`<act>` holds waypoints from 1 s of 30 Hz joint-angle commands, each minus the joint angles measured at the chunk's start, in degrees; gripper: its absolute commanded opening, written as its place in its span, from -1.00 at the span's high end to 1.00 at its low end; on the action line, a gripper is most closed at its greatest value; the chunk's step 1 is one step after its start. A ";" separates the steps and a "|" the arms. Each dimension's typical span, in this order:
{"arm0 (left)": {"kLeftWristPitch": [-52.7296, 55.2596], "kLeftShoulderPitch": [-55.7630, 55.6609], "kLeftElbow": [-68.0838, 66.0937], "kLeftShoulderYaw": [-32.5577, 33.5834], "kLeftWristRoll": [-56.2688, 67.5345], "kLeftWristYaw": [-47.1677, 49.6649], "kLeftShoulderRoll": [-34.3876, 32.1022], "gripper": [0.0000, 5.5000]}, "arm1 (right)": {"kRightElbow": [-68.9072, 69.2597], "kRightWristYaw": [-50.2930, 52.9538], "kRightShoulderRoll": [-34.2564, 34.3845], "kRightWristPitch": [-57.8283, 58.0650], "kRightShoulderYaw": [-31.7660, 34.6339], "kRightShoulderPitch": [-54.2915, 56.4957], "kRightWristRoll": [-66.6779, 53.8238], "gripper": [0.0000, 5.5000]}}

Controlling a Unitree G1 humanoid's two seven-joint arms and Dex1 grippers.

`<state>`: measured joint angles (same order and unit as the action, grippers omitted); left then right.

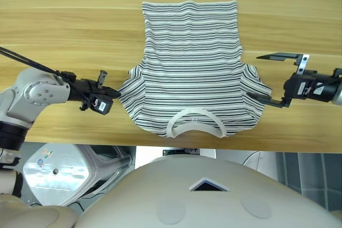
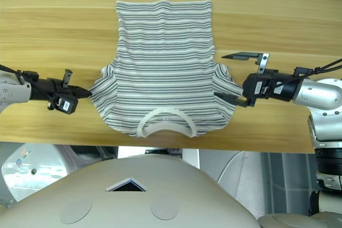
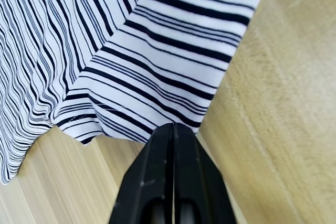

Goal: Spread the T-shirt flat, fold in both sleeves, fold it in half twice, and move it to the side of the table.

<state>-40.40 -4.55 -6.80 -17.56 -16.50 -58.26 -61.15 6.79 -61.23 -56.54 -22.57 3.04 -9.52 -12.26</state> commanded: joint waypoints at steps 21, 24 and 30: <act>-2.70 3.95 -6.33 2.01 -3.53 4.85 -1.24 0.47 | 1.43 -0.57 -0.10 1.11 3.14 -0.70 -0.20 -0.77; -3.49 3.02 -7.18 0.84 -4.68 5.93 0.12 0.47 | 1.42 -0.59 0.00 1.05 3.14 -0.82 -0.19 -0.77; -4.14 0.80 -8.16 -0.62 -6.85 8.44 2.03 0.47 | 1.28 -0.43 0.38 1.01 2.87 -0.92 -0.06 -0.77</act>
<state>-44.96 -4.46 -14.47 -16.15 -21.05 -49.23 -60.08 7.71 -61.31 -56.59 -21.60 6.09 -10.77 -12.29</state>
